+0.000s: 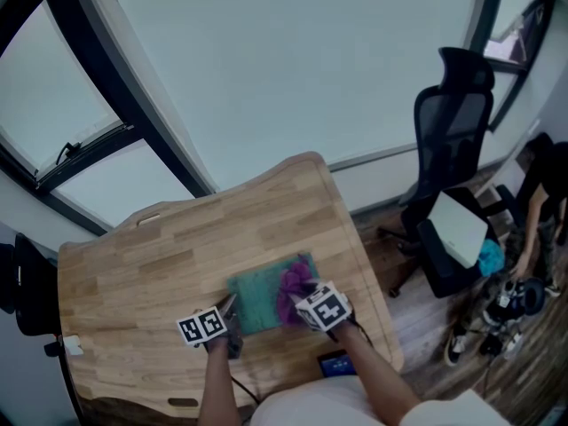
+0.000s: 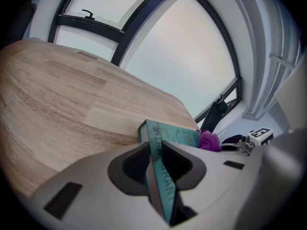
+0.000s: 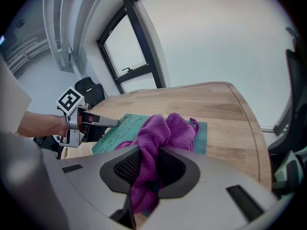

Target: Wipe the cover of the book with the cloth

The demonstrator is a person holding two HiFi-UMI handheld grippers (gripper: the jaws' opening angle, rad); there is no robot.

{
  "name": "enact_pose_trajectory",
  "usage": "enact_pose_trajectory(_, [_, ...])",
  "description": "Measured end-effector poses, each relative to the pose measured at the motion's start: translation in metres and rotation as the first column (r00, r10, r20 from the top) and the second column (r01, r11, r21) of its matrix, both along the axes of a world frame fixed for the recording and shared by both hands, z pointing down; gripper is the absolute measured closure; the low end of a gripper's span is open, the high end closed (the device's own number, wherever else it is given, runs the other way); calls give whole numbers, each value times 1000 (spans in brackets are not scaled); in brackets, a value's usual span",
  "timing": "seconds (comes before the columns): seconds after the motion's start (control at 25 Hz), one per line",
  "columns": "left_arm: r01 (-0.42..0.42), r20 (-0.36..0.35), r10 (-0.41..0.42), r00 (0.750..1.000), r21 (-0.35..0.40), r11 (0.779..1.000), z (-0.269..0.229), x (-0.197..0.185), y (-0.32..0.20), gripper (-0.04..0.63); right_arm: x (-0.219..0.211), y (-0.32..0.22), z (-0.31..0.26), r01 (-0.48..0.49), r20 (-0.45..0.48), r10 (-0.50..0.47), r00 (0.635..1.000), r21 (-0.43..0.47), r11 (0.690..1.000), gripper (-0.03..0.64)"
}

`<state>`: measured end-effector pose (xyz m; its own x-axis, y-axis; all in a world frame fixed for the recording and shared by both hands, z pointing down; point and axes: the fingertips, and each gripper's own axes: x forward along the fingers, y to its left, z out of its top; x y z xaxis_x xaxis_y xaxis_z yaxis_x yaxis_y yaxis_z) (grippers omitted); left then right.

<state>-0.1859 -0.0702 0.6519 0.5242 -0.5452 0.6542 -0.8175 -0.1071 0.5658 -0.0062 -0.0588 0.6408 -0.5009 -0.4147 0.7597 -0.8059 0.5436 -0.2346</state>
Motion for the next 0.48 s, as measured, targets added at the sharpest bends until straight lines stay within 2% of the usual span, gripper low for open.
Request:
enact_pose_trajectory(0.24, [-11,17,11,1000,8,1000,0,0,0,520,-11,3,-8,15,41,-14,999,-16,1000,529])
enact_pose_trajectory(0.48, [-14,16,14,1000,9,1000,0,0,1,520,-3,-4,-9,0,34,1,999,-23,1000,531])
